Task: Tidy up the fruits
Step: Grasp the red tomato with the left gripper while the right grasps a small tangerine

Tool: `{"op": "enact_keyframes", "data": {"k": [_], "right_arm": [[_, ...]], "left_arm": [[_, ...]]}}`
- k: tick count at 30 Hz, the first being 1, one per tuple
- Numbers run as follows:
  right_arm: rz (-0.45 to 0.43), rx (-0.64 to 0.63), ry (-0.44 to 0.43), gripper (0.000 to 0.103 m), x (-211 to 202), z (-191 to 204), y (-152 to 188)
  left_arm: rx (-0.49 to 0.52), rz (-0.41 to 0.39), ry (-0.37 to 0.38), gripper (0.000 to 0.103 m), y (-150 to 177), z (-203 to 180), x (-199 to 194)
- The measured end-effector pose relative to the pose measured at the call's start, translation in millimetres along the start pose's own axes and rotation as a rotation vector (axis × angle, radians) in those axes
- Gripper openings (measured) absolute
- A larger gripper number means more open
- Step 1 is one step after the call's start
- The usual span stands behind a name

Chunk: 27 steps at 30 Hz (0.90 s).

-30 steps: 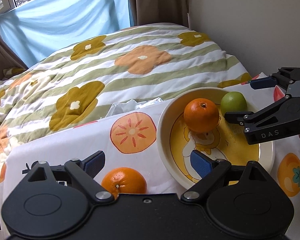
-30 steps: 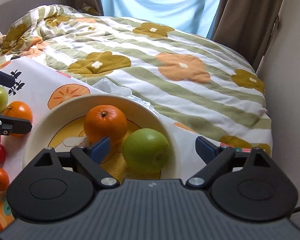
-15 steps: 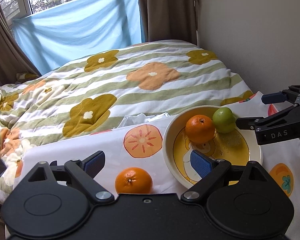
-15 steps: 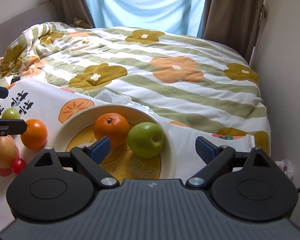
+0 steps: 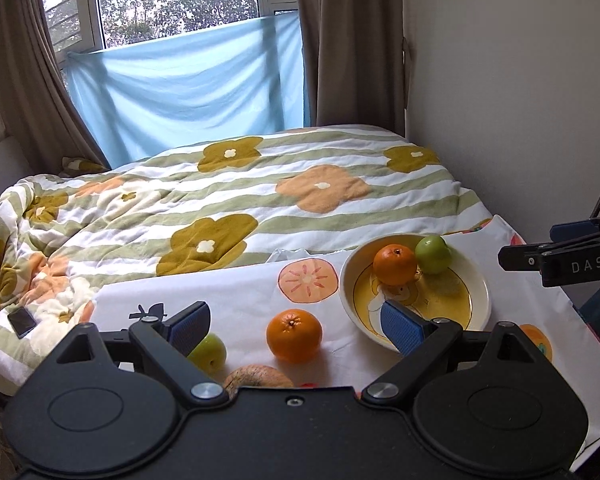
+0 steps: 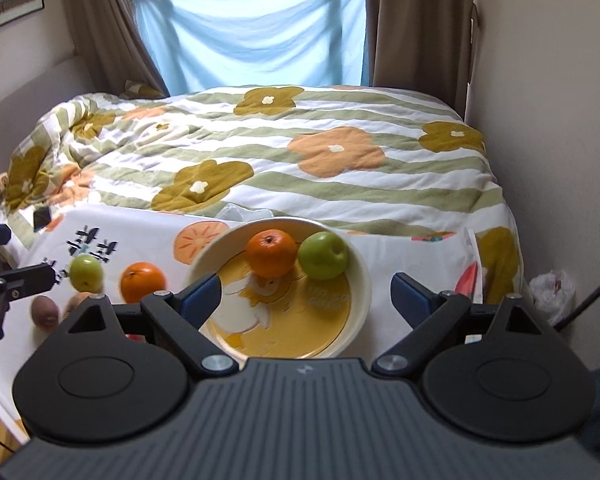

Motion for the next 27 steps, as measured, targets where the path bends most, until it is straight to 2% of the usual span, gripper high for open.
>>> {"op": "enact_keyframes", "data": {"k": [5,11,16,22,25,27], "right_arm": [[-0.010,0.036,-0.011,0.103,-26.6,19.3,26.4],[0.016,0.056,0.008,0.103,-38.2,42.6,64.7],[0.052,0.073,-0.014,0.103,-30.2,56.3,96.4],[0.086,0.067,-0.050,0.103,-13.9,73.3,123.9],[0.095,0.067,-0.054,0.103,-4.1,78.5,132.5],[0.101,0.066,-0.060,0.103,1.7,81.2,139.3]], "left_arm": [[-0.017,-0.011,0.011,0.095,26.9,8.6,-23.6],[-0.014,0.022,0.039,0.095,71.2,17.4,-35.1],[0.006,0.075,0.044,0.095,107.5,19.3,-33.0],[0.038,0.103,0.047,0.094,142.1,13.3,-20.9],[0.066,0.105,0.052,0.091,155.8,8.2,-13.7],[0.084,0.119,0.061,0.085,164.5,4.4,-7.2]]}}
Point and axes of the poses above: each gripper's, at about its wrist camera, not at the fingertips, and x roughly the way its jaws point, z to its left, y to its underside, the point moved 1 cm from there along x, roughly the way its jaws point, and after that the axes turned 2 degrees about z, right-handed, at the moved point
